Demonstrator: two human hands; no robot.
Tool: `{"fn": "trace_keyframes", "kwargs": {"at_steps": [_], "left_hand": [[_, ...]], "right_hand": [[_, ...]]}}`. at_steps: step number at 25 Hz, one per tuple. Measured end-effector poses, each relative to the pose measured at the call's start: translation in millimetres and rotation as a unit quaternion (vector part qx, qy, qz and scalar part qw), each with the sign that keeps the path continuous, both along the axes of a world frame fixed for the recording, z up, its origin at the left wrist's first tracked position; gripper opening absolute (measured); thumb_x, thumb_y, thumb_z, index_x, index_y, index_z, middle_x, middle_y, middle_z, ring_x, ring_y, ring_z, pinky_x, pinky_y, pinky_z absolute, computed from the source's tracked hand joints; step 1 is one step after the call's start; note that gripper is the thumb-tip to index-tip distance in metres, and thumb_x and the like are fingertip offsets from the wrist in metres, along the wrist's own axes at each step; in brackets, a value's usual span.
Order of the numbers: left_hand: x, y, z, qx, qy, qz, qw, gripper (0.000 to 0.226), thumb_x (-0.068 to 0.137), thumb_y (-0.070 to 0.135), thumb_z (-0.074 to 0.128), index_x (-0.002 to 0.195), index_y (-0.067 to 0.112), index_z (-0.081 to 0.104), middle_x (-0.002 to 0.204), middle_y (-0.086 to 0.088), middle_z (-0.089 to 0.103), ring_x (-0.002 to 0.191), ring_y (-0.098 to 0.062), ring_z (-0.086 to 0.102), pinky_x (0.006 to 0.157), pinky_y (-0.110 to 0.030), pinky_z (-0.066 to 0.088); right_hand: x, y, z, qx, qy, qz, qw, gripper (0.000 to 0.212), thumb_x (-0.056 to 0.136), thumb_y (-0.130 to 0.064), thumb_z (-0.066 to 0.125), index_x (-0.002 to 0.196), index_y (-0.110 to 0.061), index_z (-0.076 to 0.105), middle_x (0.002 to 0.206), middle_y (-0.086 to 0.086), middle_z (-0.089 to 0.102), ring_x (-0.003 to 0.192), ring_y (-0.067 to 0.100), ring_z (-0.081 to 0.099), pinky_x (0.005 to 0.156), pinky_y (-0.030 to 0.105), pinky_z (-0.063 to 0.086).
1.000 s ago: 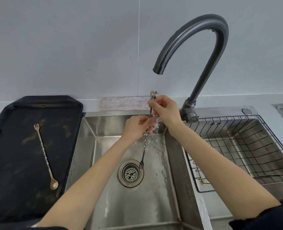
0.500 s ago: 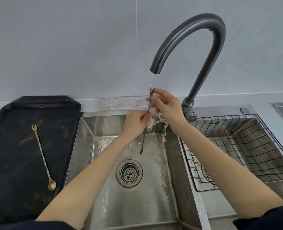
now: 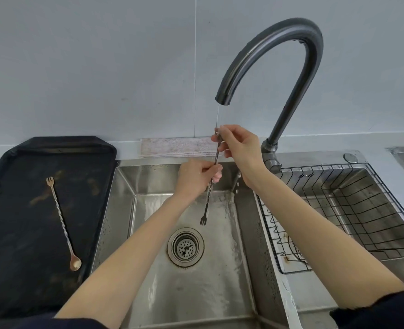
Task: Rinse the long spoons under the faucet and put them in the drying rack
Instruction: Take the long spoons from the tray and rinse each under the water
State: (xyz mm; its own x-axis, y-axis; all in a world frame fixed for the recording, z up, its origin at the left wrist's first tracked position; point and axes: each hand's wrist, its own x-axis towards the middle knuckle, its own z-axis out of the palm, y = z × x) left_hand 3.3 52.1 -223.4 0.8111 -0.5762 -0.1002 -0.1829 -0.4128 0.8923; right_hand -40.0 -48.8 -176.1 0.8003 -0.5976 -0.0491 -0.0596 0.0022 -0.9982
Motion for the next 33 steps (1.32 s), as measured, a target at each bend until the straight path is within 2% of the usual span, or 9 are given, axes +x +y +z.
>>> {"fn": "trace_keyframes", "kwargs": {"at_steps": [3, 7, 12, 15, 18, 23, 27, 30, 33], "left_hand": [[-4.3, -2.3, 3.2, 0.023, -0.027, -0.023, 0.999, 0.029, 0.092, 0.026, 0.051, 0.093, 0.006, 0.072, 0.089, -0.011, 0.076, 0.073, -0.010, 0.064, 0.077, -0.018, 0.049], [0.3, -2.3, 7.5, 0.048, -0.050, -0.027, 0.997, 0.037, 0.096, 0.024, 0.039, 0.096, 0.002, 0.069, 0.097, -0.010, 0.074, 0.070, -0.008, 0.057, 0.063, 0.008, 0.036], [5.4, -6.8, 6.7, 0.027, -0.016, -0.034, 0.999, 0.031, 0.095, 0.019, 0.040, 0.093, 0.001, 0.065, 0.098, -0.023, 0.070, 0.086, -0.030, 0.061, 0.057, -0.005, 0.036], [6.5, -6.7, 0.9, 0.002, 0.018, -0.034, 0.999, 0.030, 0.093, 0.024, 0.046, 0.089, 0.003, 0.068, 0.088, -0.014, 0.071, 0.077, -0.023, 0.062, 0.073, -0.023, 0.047], [5.9, -4.1, -5.8, -0.065, 0.088, 0.003, 0.994, 0.029, 0.091, 0.028, 0.052, 0.097, 0.006, 0.070, 0.090, -0.015, 0.072, 0.093, -0.030, 0.068, 0.092, -0.044, 0.053], [9.3, 2.7, -27.8, -0.068, 0.109, 0.011, 0.992, 0.012, 0.084, 0.028, 0.062, 0.082, 0.024, 0.072, 0.067, 0.010, 0.071, 0.086, -0.018, 0.071, 0.097, -0.041, 0.051], [4.8, 12.2, -56.1, -0.031, 0.122, 0.018, 0.992, 0.019, 0.083, 0.018, 0.062, 0.099, 0.012, 0.072, 0.063, 0.008, 0.074, 0.060, 0.009, 0.059, 0.084, -0.025, 0.050], [0.0, 21.4, -72.6, -0.013, 0.145, 0.025, 0.989, 0.020, 0.085, 0.014, 0.060, 0.100, 0.007, 0.071, 0.045, 0.022, 0.065, 0.055, 0.005, 0.058, 0.064, -0.013, 0.047], [-6.5, 29.4, -86.8, 0.007, 0.198, 0.040, 0.979, 0.017, 0.084, 0.021, 0.063, 0.070, 0.020, 0.073, 0.042, 0.014, 0.061, 0.061, -0.015, 0.056, 0.069, -0.027, 0.047]], "right_hand": [[4.7, -0.1, 1.8, -0.021, 0.020, 0.000, 1.000, 0.023, 0.095, -0.023, 0.051, 0.074, -0.020, 0.060, 0.067, -0.006, 0.063, 0.038, -0.003, 0.047, 0.045, 0.008, 0.042], [5.9, 1.5, 3.8, 0.018, 0.000, 0.042, 0.999, 0.007, 0.089, -0.010, 0.059, 0.096, -0.011, 0.059, 0.069, -0.003, 0.058, 0.042, -0.005, 0.054, 0.046, 0.008, 0.046], [8.1, -1.6, 5.6, -0.014, 0.004, 0.035, 0.999, 0.011, 0.087, -0.010, 0.063, 0.077, -0.015, 0.061, 0.067, -0.002, 0.061, 0.040, -0.005, 0.055, 0.051, 0.008, 0.051], [6.5, -3.3, -3.8, -0.037, 0.014, 0.050, 0.998, 0.012, 0.089, -0.010, 0.060, 0.099, -0.007, 0.066, 0.071, -0.004, 0.066, 0.045, -0.006, 0.058, 0.054, 0.009, 0.053], [4.5, -6.7, -18.8, -0.117, 0.051, 0.070, 0.989, 0.017, 0.089, -0.011, 0.059, 0.103, -0.006, 0.068, 0.072, -0.009, 0.067, 0.050, -0.010, 0.060, 0.058, 0.006, 0.052], [9.9, -8.8, -23.2, -0.119, 0.053, 0.045, 0.990, 0.013, 0.089, -0.017, 0.060, 0.080, -0.013, 0.069, 0.068, -0.011, 0.067, 0.049, -0.006, 0.057, 0.055, 0.008, 0.047], [13.6, -5.7, -25.4, -0.118, 0.058, 0.044, 0.990, 0.015, 0.090, -0.019, 0.059, 0.085, -0.010, 0.069, 0.070, -0.011, 0.066, 0.049, -0.007, 0.056, 0.054, 0.006, 0.046], [9.7, -2.4, -44.0, -0.097, 0.107, 0.069, 0.987, 0.017, 0.090, -0.018, 0.059, 0.096, -0.005, 0.069, 0.073, -0.008, 0.065, 0.055, -0.005, 0.057, 0.062, 0.013, 0.048], [-2.1, 8.2, -81.2, -0.121, 0.186, 0.106, 0.969, 0.018, 0.088, -0.015, 0.061, 0.103, -0.010, 0.069, 0.080, -0.004, 0.066, 0.066, 0.003, 0.057, 0.067, 0.013, 0.048]]}}
